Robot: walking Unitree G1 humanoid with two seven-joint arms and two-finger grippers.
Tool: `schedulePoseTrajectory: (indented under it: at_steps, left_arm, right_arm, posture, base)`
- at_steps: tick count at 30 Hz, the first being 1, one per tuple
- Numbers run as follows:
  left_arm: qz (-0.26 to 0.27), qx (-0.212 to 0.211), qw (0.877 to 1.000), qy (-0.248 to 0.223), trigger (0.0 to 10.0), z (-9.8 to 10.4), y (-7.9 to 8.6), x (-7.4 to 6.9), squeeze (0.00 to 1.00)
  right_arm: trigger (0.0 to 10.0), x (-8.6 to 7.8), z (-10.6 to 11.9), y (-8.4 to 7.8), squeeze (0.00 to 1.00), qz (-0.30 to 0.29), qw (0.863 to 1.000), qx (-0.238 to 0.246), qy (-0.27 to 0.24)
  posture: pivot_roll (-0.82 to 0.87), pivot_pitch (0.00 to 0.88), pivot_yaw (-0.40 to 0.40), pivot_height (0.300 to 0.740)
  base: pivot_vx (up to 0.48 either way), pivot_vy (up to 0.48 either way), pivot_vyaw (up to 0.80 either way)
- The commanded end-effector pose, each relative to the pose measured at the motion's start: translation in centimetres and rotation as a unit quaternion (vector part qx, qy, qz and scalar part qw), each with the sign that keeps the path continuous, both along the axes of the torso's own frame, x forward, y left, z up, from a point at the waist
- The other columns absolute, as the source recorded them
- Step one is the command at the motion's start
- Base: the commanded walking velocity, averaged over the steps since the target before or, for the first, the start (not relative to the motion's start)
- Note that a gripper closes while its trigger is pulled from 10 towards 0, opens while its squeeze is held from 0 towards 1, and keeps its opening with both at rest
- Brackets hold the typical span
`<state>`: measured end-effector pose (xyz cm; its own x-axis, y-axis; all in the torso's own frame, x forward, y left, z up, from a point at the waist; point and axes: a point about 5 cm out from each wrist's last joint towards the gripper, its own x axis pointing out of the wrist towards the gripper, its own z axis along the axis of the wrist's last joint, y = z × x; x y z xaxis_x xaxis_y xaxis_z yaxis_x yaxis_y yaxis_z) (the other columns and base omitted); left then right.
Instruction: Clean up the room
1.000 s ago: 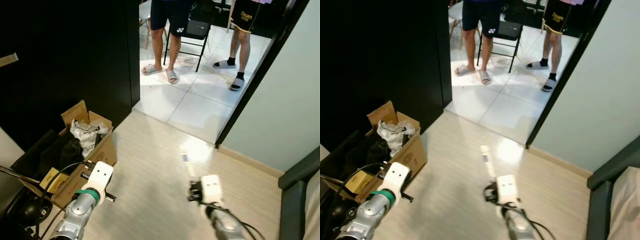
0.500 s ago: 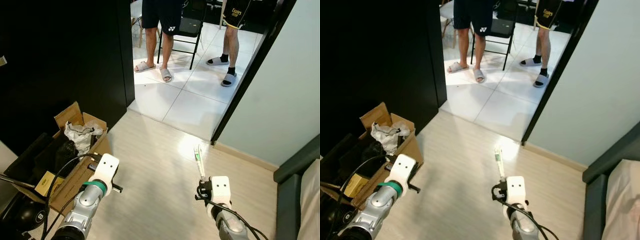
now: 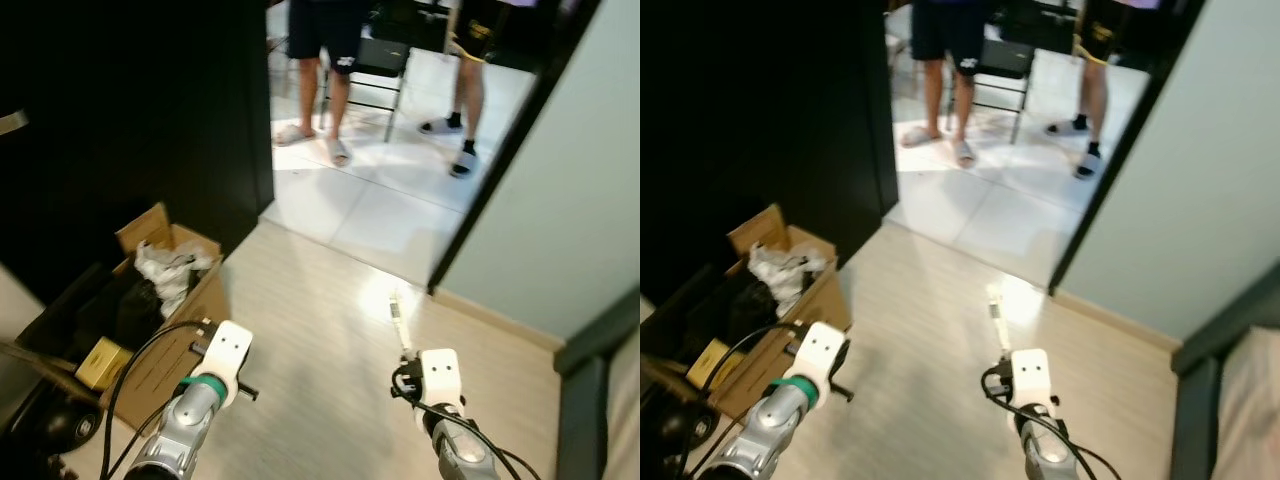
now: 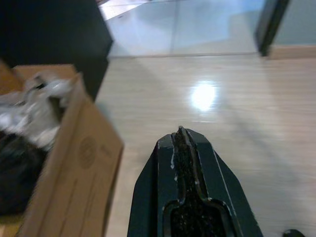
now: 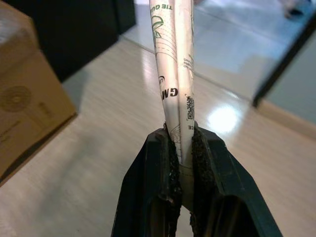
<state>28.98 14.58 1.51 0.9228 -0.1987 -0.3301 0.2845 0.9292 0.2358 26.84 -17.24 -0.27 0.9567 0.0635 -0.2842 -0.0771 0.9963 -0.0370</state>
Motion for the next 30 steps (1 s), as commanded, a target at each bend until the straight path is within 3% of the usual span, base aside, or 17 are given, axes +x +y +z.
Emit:
schedulePoseTrajectory:
  at_steps: [1, 30]
  left_arm:
    - [0.001, 0.005, 1.0, 0.013, 10.0, -0.68, 0.04, -0.54, 0.0]
    - [0.003, 0.012, 1.0, -0.001, 10.0, -0.33, -0.36, -0.15, 0.0]
  right_arm:
    - [10.0, -0.39, -0.37, 0.03, 0.0, 0.001, 1.0, 0.001, 0.007]
    - [10.0, -0.23, -0.23, -0.02, 0.0, 0.012, 1.0, -0.008, 0.005]
  posture:
    - [-0.04, 0.025, 0.029, 0.726]
    - [-0.04, 0.024, 0.021, 0.726]
  base:
    - [0.0, 0.0, 0.79]
    - [0.0, 0.0, 0.79]
